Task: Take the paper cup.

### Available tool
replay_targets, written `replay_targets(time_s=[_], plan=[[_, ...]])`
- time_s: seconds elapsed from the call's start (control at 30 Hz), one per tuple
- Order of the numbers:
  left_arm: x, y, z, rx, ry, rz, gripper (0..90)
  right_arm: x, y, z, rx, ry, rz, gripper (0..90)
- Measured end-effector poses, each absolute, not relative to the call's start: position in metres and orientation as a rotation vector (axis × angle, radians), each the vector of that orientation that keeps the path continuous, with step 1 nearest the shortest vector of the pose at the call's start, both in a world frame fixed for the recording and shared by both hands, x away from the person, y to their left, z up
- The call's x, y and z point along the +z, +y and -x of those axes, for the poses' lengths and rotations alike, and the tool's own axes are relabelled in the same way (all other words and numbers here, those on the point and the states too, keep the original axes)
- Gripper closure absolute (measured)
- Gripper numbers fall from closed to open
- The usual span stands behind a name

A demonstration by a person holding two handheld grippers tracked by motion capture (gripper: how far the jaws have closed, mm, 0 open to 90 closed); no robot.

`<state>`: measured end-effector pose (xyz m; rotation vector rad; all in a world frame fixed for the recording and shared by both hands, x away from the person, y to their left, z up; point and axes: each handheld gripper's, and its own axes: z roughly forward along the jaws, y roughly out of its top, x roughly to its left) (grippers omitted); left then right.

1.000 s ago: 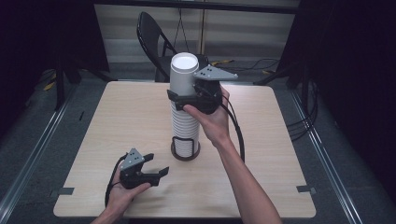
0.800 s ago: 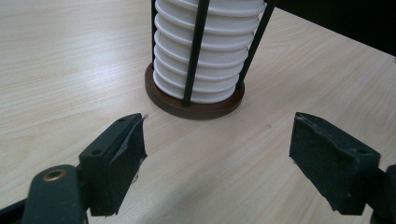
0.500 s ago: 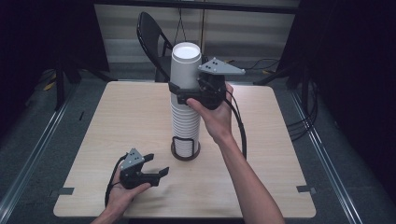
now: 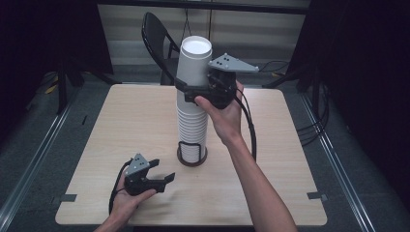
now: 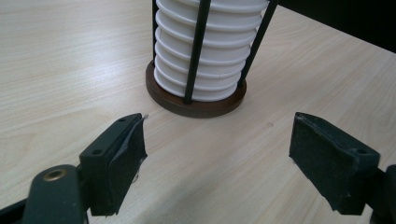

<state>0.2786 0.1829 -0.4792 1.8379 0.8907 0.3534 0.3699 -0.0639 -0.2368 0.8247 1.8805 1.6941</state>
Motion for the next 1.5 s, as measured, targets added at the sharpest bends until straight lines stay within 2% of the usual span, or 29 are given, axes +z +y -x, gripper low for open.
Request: replay_targets(time_s=[0.7,1.5], plan=[[-0.479,0.181,-0.278,0.350,0.886,-1.841,18.3,-0.214,-0.066,-0.367,1.781,1.807,-0.801,13.0],[-0.480,0.179,-0.277,0.352,0.868,-1.839,20.7,-0.203,-0.094,-0.356,1.841,1.726,-0.868,14.0]])
